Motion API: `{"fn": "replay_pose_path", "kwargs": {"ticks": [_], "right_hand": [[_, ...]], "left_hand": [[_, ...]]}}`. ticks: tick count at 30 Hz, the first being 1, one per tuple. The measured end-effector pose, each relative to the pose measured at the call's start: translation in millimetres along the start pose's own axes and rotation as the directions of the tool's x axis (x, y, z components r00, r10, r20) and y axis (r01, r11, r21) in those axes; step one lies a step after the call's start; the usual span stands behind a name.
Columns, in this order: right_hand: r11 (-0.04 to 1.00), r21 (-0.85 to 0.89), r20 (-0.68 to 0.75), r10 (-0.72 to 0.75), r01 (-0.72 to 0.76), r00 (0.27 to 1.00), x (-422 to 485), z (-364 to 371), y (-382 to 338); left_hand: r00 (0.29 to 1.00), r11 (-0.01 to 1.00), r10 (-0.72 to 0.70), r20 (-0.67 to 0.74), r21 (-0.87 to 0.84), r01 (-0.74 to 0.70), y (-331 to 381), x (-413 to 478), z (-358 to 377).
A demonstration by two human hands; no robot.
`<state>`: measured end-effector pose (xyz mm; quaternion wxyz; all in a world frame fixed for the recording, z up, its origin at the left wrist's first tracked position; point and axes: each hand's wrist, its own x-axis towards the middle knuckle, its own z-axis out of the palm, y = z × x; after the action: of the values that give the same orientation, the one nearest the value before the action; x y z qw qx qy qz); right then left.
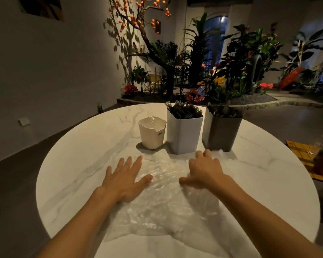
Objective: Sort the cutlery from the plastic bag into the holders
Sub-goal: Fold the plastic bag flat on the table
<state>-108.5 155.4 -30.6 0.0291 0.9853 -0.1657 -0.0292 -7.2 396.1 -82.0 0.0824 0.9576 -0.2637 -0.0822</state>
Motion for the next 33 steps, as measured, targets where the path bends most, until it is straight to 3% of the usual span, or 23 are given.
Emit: {"fn": "replay_pose_path", "kwargs": {"ticks": [2,3,6,9,12,15,18,20,22,23,25,26,28,30,33], "right_hand": [[0.998,0.038,-0.109,-0.043,0.047,0.993,3.6,-5.1,5.0],[0.997,0.053,-0.094,-0.049,0.054,0.994,6.5,-4.1,9.3],[0.962,0.272,0.112,-0.022,-0.009,0.993,12.5,-0.5,20.5],[0.889,0.446,0.207,0.013,-0.106,0.978,10.9,-6.1,28.9],[0.832,0.543,0.284,-0.051,-0.116,0.958,7.2,-9.8,38.9],[0.726,0.683,0.191,-0.067,-0.083,0.979,6.4,-9.1,50.3],[0.603,0.796,0.075,-0.033,-0.04,0.997,3.1,-10.8,62.6],[0.47,0.883,0.018,-0.024,-0.005,1.0,-1.5,-12.6,68.4],[0.319,0.947,-0.025,0.009,0.021,1.0,-4.7,-13.1,70.9],[0.257,0.966,-0.045,0.039,0.033,0.998,-5.2,-13.0,70.6],[0.166,0.985,-0.067,0.1,0.05,0.993,-5.0,-12.5,67.1],[0.124,0.991,-0.063,0.112,0.049,0.992,-4.4,-12.0,64.3],[0.026,0.999,-0.034,0.096,0.032,0.995,-3.6,-11.4,59.7],[-0.004,1.0,0.004,0.026,-0.004,1.0,-4.8,-11.6,59.2],[0.226,0.971,0.108,-0.144,-0.074,0.984,-12.5,-18.2,67.6]], "left_hand": [[0.99,0.99,0.138,-0.029,0.023,-0.137,3.6,-2.2,-1.5],[0.982,0.983,0.182,-0.052,0.038,-0.18,4.9,-3.2,-2.5],[0.949,0.961,0.272,-0.158,0.084,-0.262,5.7,-4.8,-3.6],[0.876,0.924,0.382,-0.295,0.148,-0.353,4.8,-1.5,-6.1],[0.805,0.897,0.439,-0.399,0.252,-0.364,2.3,5.1,-6.6],[0.755,0.948,0.319,-0.573,0.204,-0.245,2.4,4.5,-10.4],[0.758,0.983,-0.065,-0.649,-0.173,-0.064,6.5,-4.8,-24.6],[0.779,0.848,-0.333,-0.531,-0.531,0.001,4.5,-5.6,-32.1],[0.837,0.605,-0.445,-0.318,-0.796,0.02,4.0,-8.4,-38.4],[0.887,0.436,-0.421,-0.192,-0.9,0.012,6.9,-11.3,-40.4],[0.975,0.098,-0.216,0.049,-0.993,0.071,19.0,-18.7,-41.4],[0.988,0.008,-0.114,0.102,-0.995,0.103,26.9,-22.9,-42.6],[0.99,-0.063,-0.011,0.137,-0.989,0.136,37.5,-24.5,-42.1],[0.99,-0.064,0.034,0.135,-0.988,0.137,43.5,-23.3,-40.6],[0.999,0.052,0.016,0.049,-0.998,0.048,46.4,-21.5,-40.5]]}}
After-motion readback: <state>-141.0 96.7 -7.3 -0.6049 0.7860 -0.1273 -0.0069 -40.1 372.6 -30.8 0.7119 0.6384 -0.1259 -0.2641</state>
